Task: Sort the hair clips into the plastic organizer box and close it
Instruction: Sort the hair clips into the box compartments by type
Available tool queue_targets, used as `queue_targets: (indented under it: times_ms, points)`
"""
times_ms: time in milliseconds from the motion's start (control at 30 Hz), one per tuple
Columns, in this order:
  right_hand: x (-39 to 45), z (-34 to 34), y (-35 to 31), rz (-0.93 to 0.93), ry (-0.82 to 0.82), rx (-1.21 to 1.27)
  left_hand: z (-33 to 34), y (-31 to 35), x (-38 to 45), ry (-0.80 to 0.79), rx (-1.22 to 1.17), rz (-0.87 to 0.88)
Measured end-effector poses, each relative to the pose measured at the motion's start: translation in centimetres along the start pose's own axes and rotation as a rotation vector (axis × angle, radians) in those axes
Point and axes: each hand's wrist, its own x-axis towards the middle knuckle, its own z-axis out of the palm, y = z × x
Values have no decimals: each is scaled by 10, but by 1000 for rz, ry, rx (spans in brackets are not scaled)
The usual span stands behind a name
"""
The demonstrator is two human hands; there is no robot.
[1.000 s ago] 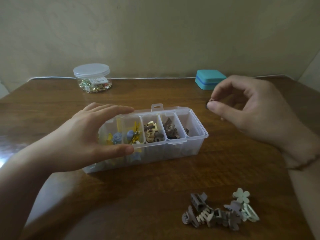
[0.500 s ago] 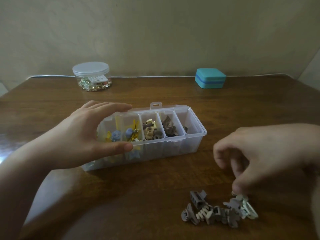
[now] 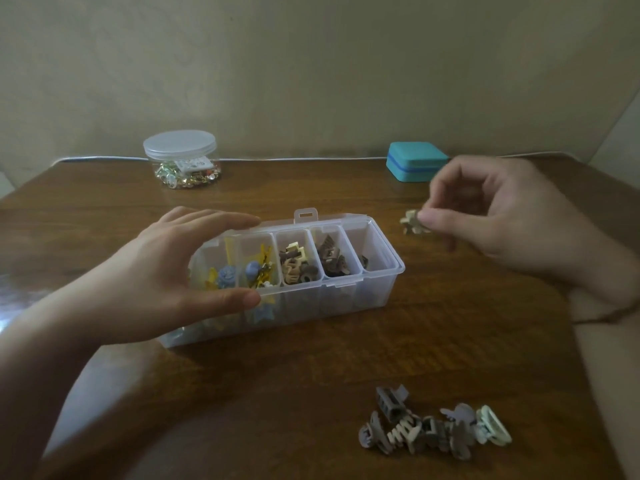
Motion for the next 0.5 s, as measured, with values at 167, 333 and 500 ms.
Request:
queue_targets:
  times_ms: [167,333,500]
  points:
    - [3,29,8,-20,101,-117,0,-1,0,2,11,2]
    - [-5,0,-9,-35,220,-27,0,1,0,11,21,10]
    - [-54,-24,-26,-10,-543,-516,0,1,0,4,21,13]
